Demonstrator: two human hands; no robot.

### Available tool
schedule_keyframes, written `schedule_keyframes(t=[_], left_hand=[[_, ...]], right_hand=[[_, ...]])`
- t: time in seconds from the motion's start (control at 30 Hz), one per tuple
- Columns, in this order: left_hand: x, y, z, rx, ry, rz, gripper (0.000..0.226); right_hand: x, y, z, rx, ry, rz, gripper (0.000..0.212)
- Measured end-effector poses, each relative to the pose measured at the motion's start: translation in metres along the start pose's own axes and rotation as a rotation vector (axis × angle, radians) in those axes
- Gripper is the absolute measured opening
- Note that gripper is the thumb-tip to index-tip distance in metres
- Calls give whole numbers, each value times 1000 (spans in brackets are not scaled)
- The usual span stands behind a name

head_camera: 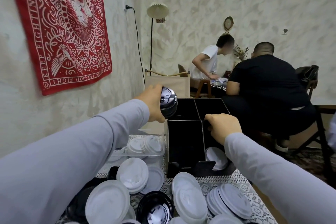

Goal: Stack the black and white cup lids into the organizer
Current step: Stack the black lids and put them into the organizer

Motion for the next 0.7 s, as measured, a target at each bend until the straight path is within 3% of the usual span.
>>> schedule_keyframes(t=[0.17,0.23,0.37,0.7], left_hand=[[-1,7,22,2,-23,33,90],[-1,7,34,-12,-29,31,89],[-2,-2,55,14,-54,2,90],[-16,-23,92,228,-147,-62,88]], right_hand=[[-23,12,12,-8,-20,39,19],[-32,19,12,3,11,137,18],[-46,22,16,68,49,275,39],[-69,25,20,129,90,375,38]])
Point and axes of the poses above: each hand's wrist, its own x-axis towards the middle knuckle, its own y-axis out of the back of the hand, z = x × y, the point moved 6 cm from there along x, towards the middle knuckle, and after that the axes turned 15 degrees about -y, right-handed, at the moved point
